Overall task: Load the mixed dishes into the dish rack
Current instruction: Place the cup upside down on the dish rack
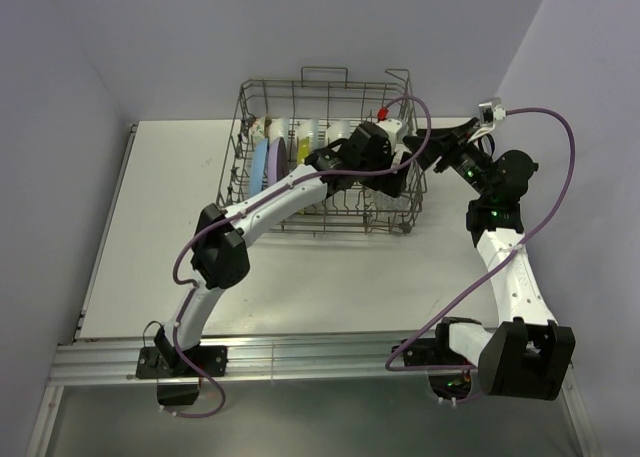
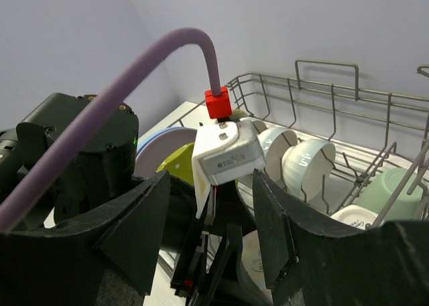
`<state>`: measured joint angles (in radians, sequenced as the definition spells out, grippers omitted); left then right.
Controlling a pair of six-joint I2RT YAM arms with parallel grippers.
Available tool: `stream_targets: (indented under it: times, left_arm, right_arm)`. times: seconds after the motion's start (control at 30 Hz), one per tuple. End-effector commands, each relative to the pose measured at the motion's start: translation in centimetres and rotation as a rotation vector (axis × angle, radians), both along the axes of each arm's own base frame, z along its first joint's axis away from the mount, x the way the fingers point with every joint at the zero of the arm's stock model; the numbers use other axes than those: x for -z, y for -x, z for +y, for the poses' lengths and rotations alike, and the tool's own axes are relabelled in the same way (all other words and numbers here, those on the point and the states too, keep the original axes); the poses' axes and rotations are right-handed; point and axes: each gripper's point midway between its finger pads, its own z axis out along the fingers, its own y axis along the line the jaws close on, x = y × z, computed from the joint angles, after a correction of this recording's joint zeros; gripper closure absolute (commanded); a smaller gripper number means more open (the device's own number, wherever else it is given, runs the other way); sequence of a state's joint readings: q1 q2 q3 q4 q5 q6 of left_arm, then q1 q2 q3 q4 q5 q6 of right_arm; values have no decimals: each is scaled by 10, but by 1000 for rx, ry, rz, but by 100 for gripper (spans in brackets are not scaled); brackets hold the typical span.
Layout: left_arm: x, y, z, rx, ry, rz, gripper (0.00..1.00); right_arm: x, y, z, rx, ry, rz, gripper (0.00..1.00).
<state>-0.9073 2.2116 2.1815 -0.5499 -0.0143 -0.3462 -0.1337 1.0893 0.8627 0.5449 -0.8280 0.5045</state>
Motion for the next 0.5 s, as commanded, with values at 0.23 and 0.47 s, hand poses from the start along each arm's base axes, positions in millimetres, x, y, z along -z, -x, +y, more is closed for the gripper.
stream_targets:
  times: [0.23, 0.47]
  left_arm:
    - [-48, 12, -42, 141, 178, -118, 99]
    - [-29, 17, -40, 157, 146, -80, 91]
  right_arm:
    - [-16, 6, -3, 21, -8, -53, 40]
    - [-16, 8, -3, 21, -14, -56, 40]
